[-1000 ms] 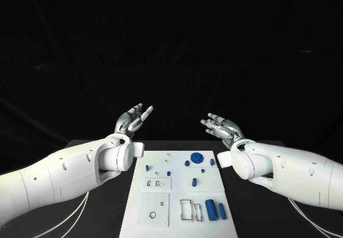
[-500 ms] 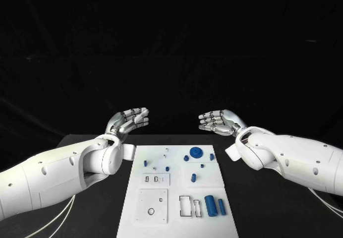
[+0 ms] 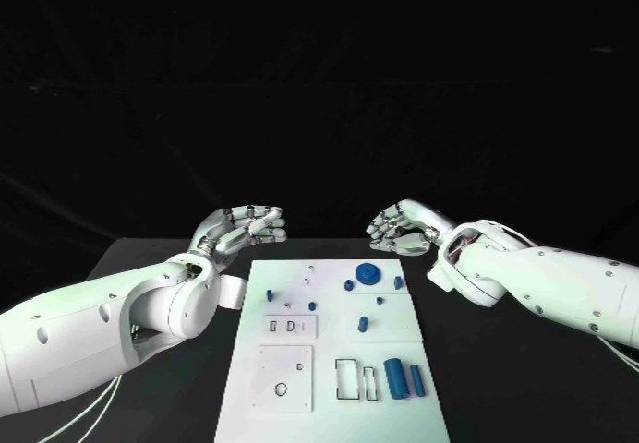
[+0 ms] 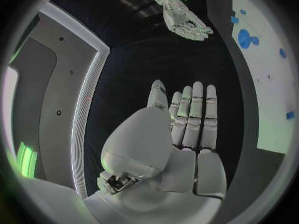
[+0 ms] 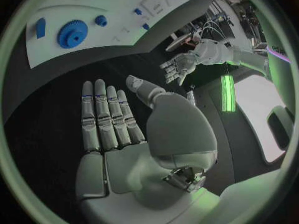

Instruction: Assemble the parts on the task board

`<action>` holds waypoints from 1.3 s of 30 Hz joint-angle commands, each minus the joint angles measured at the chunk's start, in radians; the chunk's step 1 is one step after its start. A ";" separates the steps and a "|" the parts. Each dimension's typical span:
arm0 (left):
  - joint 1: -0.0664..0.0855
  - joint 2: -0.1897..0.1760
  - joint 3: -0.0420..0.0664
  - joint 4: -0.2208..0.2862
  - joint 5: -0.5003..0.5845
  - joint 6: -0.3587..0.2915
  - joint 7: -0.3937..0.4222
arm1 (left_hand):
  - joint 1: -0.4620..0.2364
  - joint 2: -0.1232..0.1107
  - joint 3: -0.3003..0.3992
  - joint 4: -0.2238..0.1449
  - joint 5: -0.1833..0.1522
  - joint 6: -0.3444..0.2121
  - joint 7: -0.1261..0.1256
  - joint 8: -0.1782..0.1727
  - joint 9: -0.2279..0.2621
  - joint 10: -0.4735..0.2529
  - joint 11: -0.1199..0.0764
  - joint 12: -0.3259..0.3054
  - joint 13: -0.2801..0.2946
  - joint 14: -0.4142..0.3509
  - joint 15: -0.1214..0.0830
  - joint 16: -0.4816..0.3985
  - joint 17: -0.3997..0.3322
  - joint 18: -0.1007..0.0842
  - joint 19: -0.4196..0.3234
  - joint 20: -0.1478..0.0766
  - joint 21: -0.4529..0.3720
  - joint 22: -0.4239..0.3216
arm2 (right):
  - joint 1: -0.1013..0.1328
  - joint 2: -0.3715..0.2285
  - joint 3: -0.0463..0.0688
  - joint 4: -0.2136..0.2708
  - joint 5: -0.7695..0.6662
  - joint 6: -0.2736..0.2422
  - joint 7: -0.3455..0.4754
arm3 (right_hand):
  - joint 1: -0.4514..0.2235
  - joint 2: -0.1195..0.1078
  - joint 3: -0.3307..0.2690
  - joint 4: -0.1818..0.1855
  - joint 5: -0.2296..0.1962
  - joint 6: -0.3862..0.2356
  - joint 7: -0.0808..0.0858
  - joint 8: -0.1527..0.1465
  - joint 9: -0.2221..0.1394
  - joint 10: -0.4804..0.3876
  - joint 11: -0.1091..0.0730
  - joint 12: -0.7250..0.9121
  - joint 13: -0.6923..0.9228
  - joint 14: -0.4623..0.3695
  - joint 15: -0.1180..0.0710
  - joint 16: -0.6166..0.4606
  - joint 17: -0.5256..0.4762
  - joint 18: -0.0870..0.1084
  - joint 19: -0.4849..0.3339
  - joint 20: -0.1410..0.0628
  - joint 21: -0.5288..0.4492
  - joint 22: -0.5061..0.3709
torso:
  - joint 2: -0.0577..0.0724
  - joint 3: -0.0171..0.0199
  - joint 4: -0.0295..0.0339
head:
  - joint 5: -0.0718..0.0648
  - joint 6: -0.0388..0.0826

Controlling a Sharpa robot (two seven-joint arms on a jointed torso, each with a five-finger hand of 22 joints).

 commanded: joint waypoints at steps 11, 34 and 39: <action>0.001 -0.068 0.009 0.150 -0.020 0.115 -0.020 | 0.031 0.007 -0.071 0.007 -0.015 0.029 -0.011 0.020 0.066 0.062 -0.015 -0.042 0.020 0.068 -0.024 0.089 0.125 0.018 0.099 -0.029 0.063 0.027 | 0.016 0.015 0.003 0.072 -0.500 0.140 -0.246 | -0.055 -0.094 0.029 0.053 0.011 0.033 -0.040 -0.013 0.161 0.114 -0.058 -0.039 0.125 0.342 -0.086 0.923 0.768 -0.022 0.288 -0.109 0.650 0.588 | 0.068 -0.0060 0.0248 | -0.020 -0.007; 0.006 -0.088 0.027 0.179 -0.019 0.124 -0.029 | 0.020 0.007 -0.070 0.013 -0.016 0.015 -0.004 0.014 0.079 0.043 -0.007 -0.061 0.022 0.044 -0.018 0.099 0.147 0.015 0.091 -0.027 0.068 0.031 | -0.004 0.070 0.001 0.055 -0.550 0.181 -0.317 | -0.031 -0.092 0.005 0.076 0.020 0.017 -0.039 -0.035 0.193 0.033 -0.050 -0.039 0.138 0.428 -0.084 1.143 1.023 -0.086 0.461 -0.093 0.986 1.041 | 0.112 -0.0020 0.0305 | -0.025 -0.003; 0.008 -0.089 0.028 0.180 -0.019 0.124 -0.031 | 0.019 0.007 -0.070 0.013 -0.016 0.013 -0.003 0.013 0.080 0.041 -0.006 -0.062 0.022 0.043 -0.018 0.101 0.149 0.015 0.090 -0.027 0.069 0.031 | -0.012 0.081 0.001 0.045 -0.545 0.190 -0.315 | -0.029 -0.089 0.008 0.078 0.022 0.018 -0.038 -0.035 0.195 0.033 -0.049 -0.038 0.139 0.428 -0.083 1.147 1.025 -0.088 0.466 -0.093 0.995 1.052 | 0.119 -0.0013 0.0338 | -0.025 -0.002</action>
